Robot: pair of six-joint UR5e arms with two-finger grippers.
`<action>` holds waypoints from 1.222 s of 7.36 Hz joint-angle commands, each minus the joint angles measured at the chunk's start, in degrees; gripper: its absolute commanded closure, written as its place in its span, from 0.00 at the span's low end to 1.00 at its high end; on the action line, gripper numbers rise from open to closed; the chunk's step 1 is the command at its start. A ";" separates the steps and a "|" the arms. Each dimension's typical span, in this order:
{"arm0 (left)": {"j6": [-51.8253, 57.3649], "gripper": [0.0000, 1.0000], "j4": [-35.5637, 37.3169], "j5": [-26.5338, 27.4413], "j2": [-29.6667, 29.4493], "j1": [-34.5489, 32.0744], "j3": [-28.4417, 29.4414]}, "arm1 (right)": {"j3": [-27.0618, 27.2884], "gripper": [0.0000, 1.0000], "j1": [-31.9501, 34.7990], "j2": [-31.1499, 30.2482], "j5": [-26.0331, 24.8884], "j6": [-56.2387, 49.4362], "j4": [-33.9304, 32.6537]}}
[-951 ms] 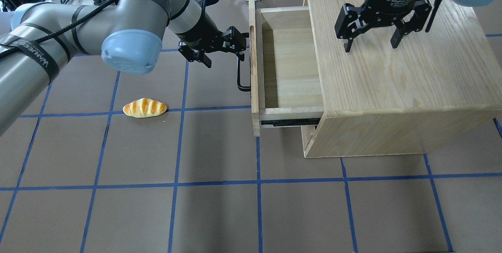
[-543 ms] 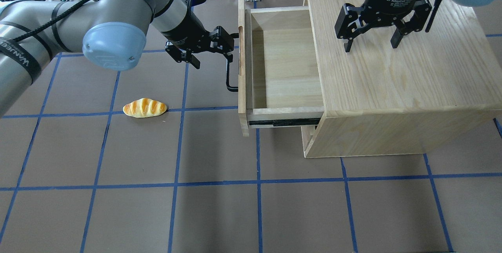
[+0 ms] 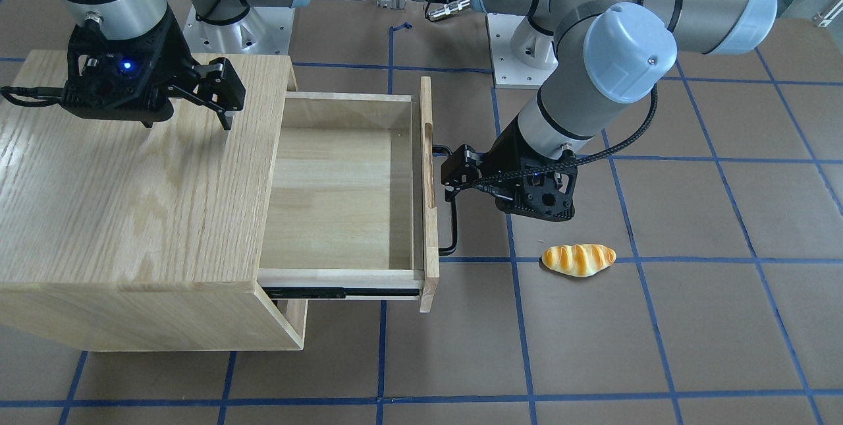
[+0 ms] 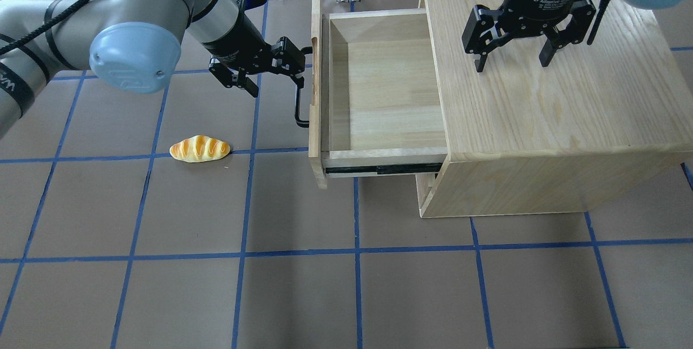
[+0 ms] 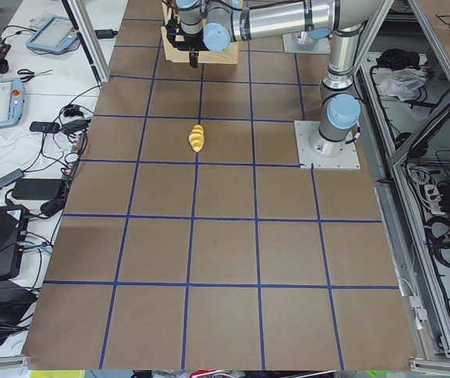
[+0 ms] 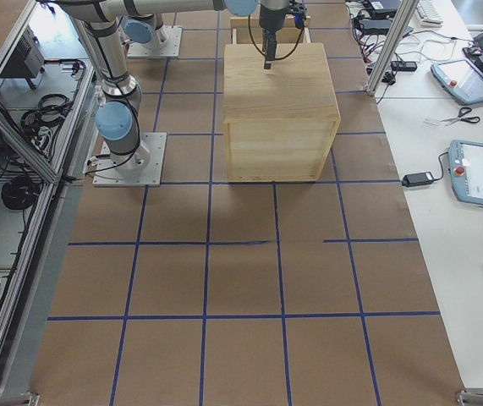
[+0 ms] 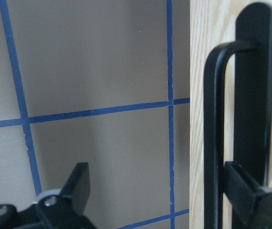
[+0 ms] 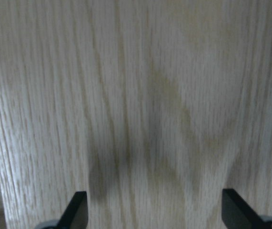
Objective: Open upper drawer
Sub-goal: 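Pull the handle with the left gripper away from the cabinet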
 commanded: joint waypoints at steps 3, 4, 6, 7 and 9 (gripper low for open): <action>0.83 0.00 -1.32 2.70 0.11 0.27 0.13 | 0.05 0.00 0.04 0.00 0.00 0.02 0.00; 0.83 0.00 -1.93 3.92 0.19 1.14 0.13 | 0.06 0.00 -0.05 0.00 -0.09 0.02 0.00; 1.27 0.00 -4.47 3.67 1.86 2.81 0.82 | -0.03 0.00 0.04 0.00 0.00 0.02 0.00; 1.27 0.00 -6.40 3.84 2.91 2.90 1.52 | -0.03 0.00 0.04 0.00 0.00 0.02 0.00; 2.05 0.00 -10.62 4.28 5.89 5.61 2.93 | 0.05 0.00 0.04 0.00 0.00 -0.06 0.00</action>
